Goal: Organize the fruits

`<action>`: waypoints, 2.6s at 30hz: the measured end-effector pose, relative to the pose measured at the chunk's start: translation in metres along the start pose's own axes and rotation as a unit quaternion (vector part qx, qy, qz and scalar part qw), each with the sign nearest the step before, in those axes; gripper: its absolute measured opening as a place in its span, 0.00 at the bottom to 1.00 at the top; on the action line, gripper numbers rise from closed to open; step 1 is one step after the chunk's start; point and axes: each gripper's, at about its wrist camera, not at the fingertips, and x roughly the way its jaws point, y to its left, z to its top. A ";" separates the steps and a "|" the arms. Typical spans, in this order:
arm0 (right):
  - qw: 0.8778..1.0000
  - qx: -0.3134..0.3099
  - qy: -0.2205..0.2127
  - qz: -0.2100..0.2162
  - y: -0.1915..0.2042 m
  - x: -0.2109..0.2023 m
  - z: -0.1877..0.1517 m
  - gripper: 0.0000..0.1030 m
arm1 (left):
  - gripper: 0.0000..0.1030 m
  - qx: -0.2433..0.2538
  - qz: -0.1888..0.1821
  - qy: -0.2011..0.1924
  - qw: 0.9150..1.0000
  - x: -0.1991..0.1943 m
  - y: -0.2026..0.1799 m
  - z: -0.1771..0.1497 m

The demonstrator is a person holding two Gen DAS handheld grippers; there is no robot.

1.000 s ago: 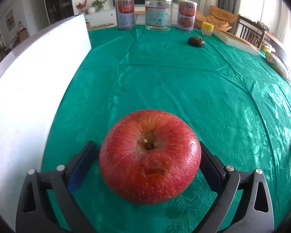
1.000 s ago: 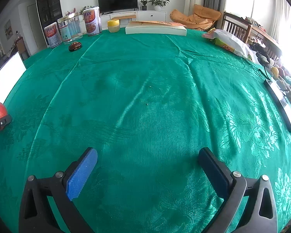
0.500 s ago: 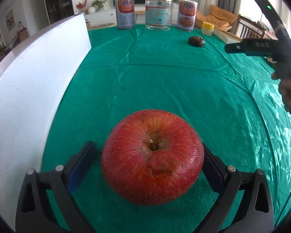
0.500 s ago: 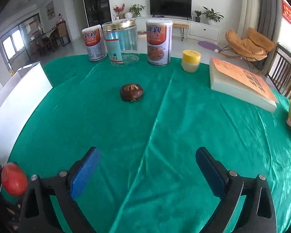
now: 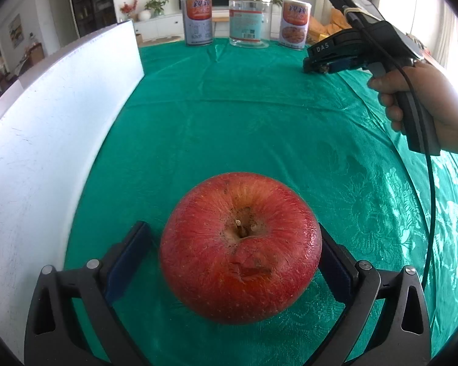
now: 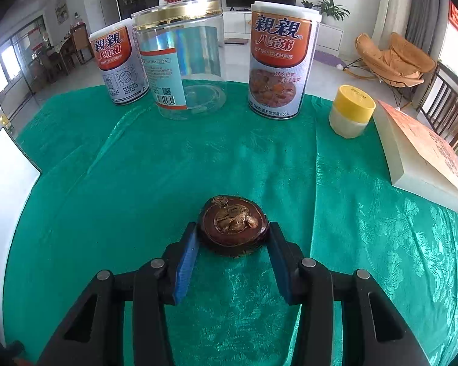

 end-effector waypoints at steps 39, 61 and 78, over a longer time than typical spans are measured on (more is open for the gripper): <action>0.999 0.023 -0.012 -0.034 -0.019 -0.149 -0.252 1.00 | 0.99 0.000 0.000 0.000 1.000 0.000 0.000 0.000; 0.999 0.023 -0.012 -0.034 -0.020 -0.149 -0.252 1.00 | 0.99 -0.001 0.000 0.000 1.000 0.000 0.000 0.000; 0.999 0.023 -0.012 -0.034 -0.020 -0.149 -0.252 1.00 | 0.99 -0.001 0.000 0.000 1.000 0.000 0.000 0.000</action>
